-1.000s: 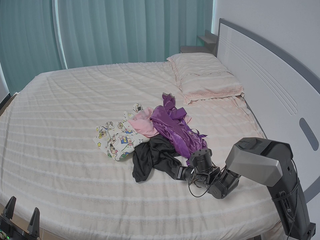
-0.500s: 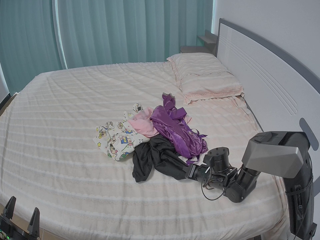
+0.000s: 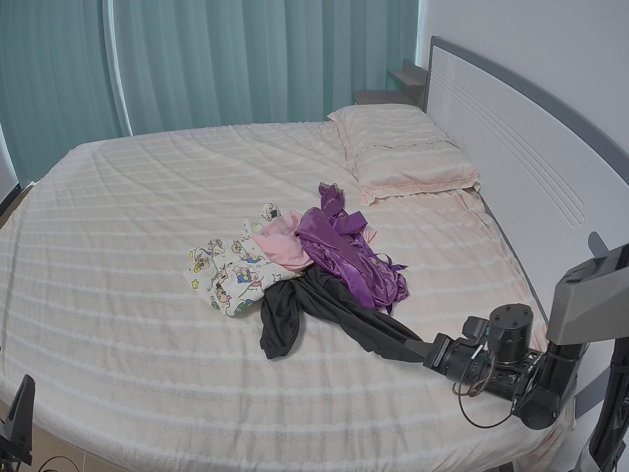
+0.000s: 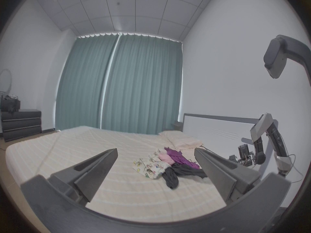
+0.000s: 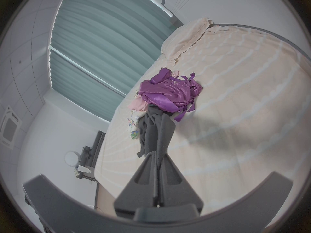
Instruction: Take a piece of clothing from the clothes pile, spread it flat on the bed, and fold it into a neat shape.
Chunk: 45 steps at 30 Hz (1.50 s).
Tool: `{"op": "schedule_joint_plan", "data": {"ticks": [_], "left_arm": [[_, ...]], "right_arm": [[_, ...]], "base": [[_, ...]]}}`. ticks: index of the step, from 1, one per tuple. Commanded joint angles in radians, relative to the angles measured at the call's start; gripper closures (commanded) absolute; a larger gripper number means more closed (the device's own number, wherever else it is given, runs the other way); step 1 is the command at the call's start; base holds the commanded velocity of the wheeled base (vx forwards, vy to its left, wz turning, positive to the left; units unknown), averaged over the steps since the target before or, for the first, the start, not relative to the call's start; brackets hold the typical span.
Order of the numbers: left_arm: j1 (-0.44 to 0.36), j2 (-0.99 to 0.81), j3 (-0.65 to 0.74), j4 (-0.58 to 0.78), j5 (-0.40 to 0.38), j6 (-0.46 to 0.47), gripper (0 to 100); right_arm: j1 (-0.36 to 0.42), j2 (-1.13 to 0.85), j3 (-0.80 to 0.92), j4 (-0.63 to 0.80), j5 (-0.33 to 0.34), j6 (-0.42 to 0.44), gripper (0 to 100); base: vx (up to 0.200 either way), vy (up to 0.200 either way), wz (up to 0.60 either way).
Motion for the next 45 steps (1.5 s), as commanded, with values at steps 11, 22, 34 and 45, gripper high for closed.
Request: {"op": "schedule_joint_plan", "data": {"ticks": [11,22,34,45], "left_arm": [[-0.189,0.698,-0.001,0.002,-0.169,-0.019,0],[-0.287,1.382,-0.016,-0.438,-0.06,-0.122,0],[-0.508,1.922,-0.231,-0.681,0.167,-0.411,0],[-0.546,2.178,-0.472,-0.688,0.261,-0.444,0]], "right_arm": [[-0.025,-0.169,0.214,-0.043,0.033,0.149,100],[-0.04,-0.198,0.217,-0.043,0.032,0.154,100],[-0.04,-0.198,0.215,-0.043,0.029,0.152,100],[-0.038,-0.196,0.212,-0.042,0.027,0.151,100]], "base": [[0.0,0.0,0.0],[0.0,0.0,0.0],[0.0,0.0,0.0],[0.0,0.0,0.0]]}}
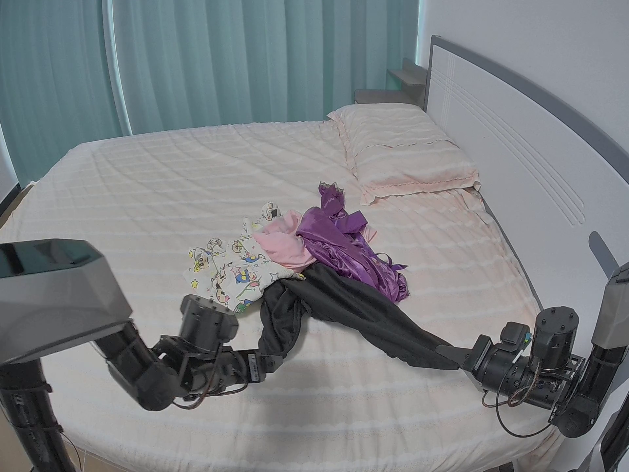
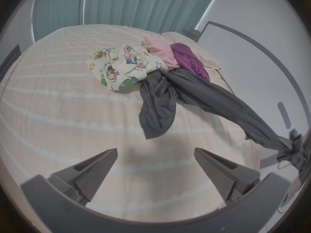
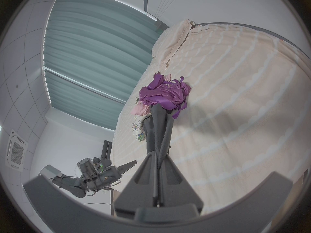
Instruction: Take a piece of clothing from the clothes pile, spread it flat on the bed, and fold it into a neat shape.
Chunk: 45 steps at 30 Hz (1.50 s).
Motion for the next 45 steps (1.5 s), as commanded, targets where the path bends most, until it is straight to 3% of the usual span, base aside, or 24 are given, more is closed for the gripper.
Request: {"op": "schedule_joint_plan", "data": {"ticks": [1,11,17,18,24,28,32,37,41,42,45], "left_arm": [[-0.046,0.234,-0.165,-0.024,0.088,-0.05,0],[-0.044,0.354,-0.34,-0.022,0.12,-0.145,0],[-0.042,0.404,-0.436,-0.024,0.188,-0.155,0],[-0.042,0.404,-0.438,-0.024,0.191,-0.163,100],[-0.033,0.335,-0.364,-0.014,0.184,-0.224,100],[-0.027,0.211,-0.271,-0.019,0.151,-0.281,100],[-0.035,-0.03,-0.139,-0.024,0.112,-0.343,100],[-0.029,-0.317,-0.038,-0.02,0.056,-0.353,100],[-0.004,-0.449,-0.019,-0.022,0.062,-0.349,100],[0.03,-0.527,-0.021,-0.022,0.065,-0.347,100],[0.076,-0.64,-0.028,-0.022,0.062,-0.344,100]], "right_arm": [[0.001,-0.001,-0.004,-0.013,-0.001,0.0,100],[0.001,0.003,-0.006,-0.013,-0.003,-0.002,100],[0.001,0.006,-0.007,-0.015,-0.018,-0.003,100],[0.001,0.006,-0.007,-0.013,-0.018,-0.003,100],[0.001,0.02,-0.007,-0.013,-0.021,-0.003,100],[0.019,0.034,-0.007,-0.013,-0.021,0.0,100],[0.079,0.017,-0.029,-0.015,-0.02,-0.006,100],[0.105,-0.136,-0.155,-0.013,-0.017,-0.044,100],[0.077,-0.247,-0.271,-0.007,-0.009,-0.075,100],[0.053,-0.302,-0.362,0.007,-0.007,-0.14,100],[0.021,-0.357,-0.469,0.024,-0.001,-0.169,100]], "base": [[0.0,0.0,0.0],[0.0,0.0,0.0],[0.0,0.0,0.0],[0.0,0.0,0.0],[0.0,0.0,0.0],[0.0,0.0,0.0],[0.0,0.0,0.0],[0.0,0.0,0.0],[0.0,0.0,0.0],[0.0,0.0,0.0],[0.0,0.0,0.0]]}}
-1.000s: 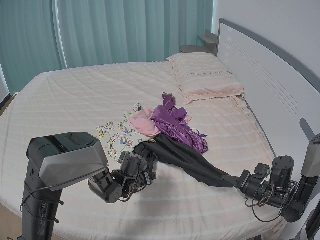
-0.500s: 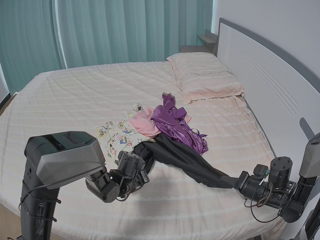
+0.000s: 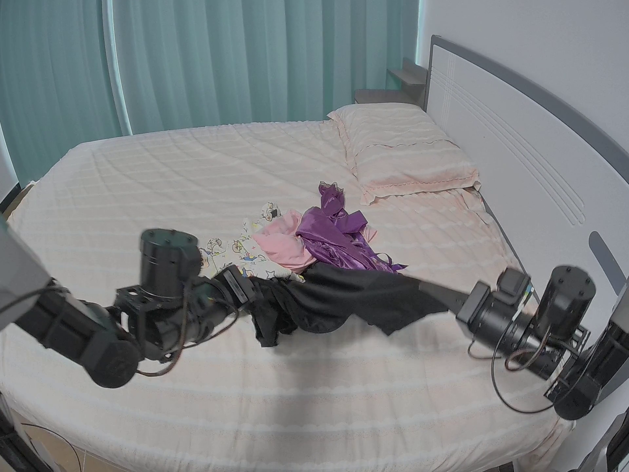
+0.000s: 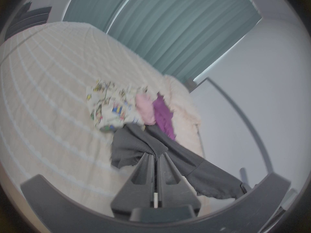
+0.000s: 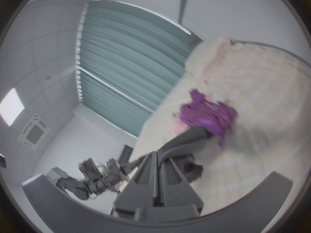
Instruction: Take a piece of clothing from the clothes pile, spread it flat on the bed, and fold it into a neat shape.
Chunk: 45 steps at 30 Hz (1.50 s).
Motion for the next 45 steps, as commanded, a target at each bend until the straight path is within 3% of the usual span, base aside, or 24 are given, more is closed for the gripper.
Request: {"op": "schedule_joint_plan", "data": {"ticks": [1,6,12,16,19,23,31,45], "left_arm": [[0.099,-0.426,0.061,0.001,-0.022,-0.009,100],[0.125,-0.51,0.1,0.012,-0.022,-0.012,100],[0.129,-0.509,0.21,0.009,-0.034,-0.016,100],[0.119,-0.504,0.253,0.003,-0.032,-0.016,100],[0.082,-0.478,0.31,-0.002,-0.075,-0.029,100],[0.079,-0.487,0.316,-0.005,-0.083,-0.082,100],[0.076,-0.492,0.33,-0.004,-0.078,-0.098,100],[0.073,-0.455,0.351,-0.002,-0.087,-0.141,100]], "right_arm": [[-0.053,-0.264,-0.288,0.037,0.02,-0.091,100],[-0.059,-0.287,-0.233,0.122,0.038,-0.089,100],[-0.063,-0.197,-0.043,0.079,0.04,-0.083,100],[-0.063,-0.146,-0.003,0.033,0.037,-0.068,100],[-0.01,-0.128,0.092,-0.015,0.049,0.013,100],[-0.02,-0.124,0.103,-0.015,0.051,0.03,100],[-0.032,-0.112,0.101,-0.015,0.043,0.032,100],[-0.023,-0.157,0.112,-0.015,0.003,0.029,100]], "base": [[0.0,0.0,0.0],[0.0,0.0,0.0],[0.0,0.0,0.0],[0.0,0.0,0.0],[0.0,0.0,0.0],[0.0,0.0,0.0],[0.0,0.0,0.0],[-0.2,0.0,0.0]]}}
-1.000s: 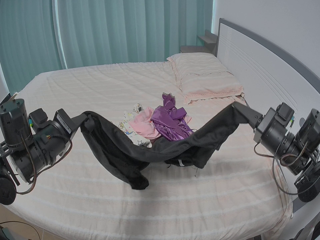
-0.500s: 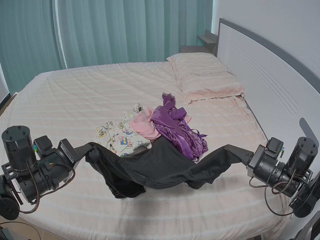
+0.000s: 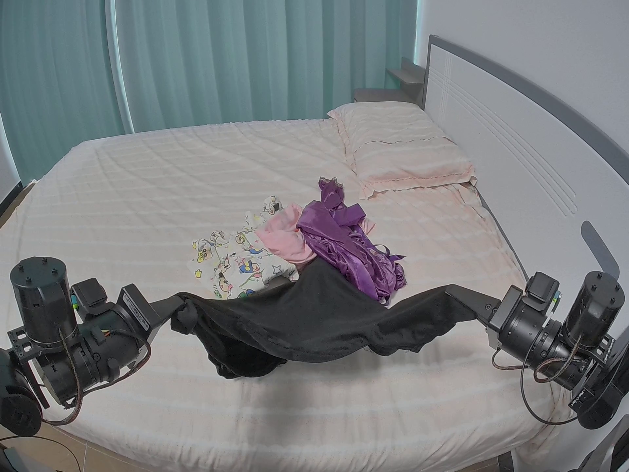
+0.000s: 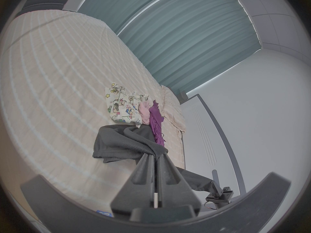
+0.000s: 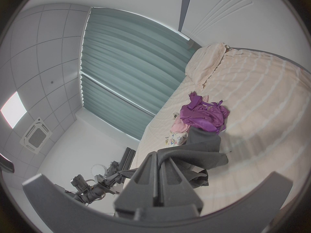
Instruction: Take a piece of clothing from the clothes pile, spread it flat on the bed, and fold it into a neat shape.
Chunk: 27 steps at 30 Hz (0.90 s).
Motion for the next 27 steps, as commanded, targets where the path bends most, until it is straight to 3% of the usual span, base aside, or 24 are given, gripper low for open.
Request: {"op": "schedule_joint_plan", "data": {"ticks": [1,23,27], "left_arm": [[-0.001,0.023,-0.002,0.0,0.001,-0.001,100],[-0.001,0.02,-0.007,-0.004,-0.004,-0.013,100],[-0.001,0.013,-0.005,-0.004,-0.043,-0.03,100]], "right_arm": [[0.004,-0.025,0.0,-0.013,0.004,0.003,100],[0.004,-0.009,-0.005,-0.013,-0.004,-0.001,100],[0.004,-0.011,-0.003,-0.013,-0.006,-0.001,100]], "base": [[-0.2,0.0,0.0],[0.0,0.0,0.0],[0.0,0.2,0.0]]}}
